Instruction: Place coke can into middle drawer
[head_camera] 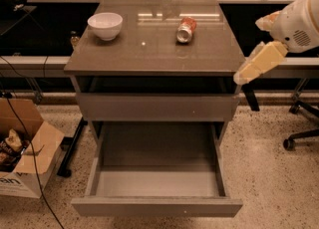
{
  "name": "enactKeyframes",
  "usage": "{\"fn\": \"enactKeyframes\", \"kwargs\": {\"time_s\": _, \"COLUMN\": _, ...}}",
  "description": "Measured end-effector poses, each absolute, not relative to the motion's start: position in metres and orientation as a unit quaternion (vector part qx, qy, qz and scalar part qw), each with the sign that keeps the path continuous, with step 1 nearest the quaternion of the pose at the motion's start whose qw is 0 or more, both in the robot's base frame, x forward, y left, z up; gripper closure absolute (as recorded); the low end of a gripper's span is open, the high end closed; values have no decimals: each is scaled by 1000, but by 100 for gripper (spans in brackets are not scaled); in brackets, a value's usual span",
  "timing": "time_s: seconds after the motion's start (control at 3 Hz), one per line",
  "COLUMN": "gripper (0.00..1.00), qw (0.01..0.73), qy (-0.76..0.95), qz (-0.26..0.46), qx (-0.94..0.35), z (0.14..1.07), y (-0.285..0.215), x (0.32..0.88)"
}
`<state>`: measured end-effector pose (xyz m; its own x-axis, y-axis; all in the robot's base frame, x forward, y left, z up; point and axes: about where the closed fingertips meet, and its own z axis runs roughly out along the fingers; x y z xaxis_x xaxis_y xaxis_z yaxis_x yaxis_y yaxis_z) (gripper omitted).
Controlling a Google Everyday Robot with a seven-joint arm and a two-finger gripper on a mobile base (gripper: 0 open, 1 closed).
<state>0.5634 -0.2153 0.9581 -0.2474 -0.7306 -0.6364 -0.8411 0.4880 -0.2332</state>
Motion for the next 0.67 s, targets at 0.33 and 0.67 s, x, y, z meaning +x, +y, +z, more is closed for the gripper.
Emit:
{"fn": "enactKeyframes", "kwargs": {"time_s": 0.33, "gripper": 0, "qw": 356, "qy": 791, "qz": 104, "qx": -486, "z": 933, "y": -219, "x": 625}}
{"fn": "enactKeyframes", "kwargs": {"time_s": 0.67, "gripper": 0, "qw": 347, "qy": 796, "qz": 117, "qx": -482, "z": 915, "y": -222, "x": 666}}
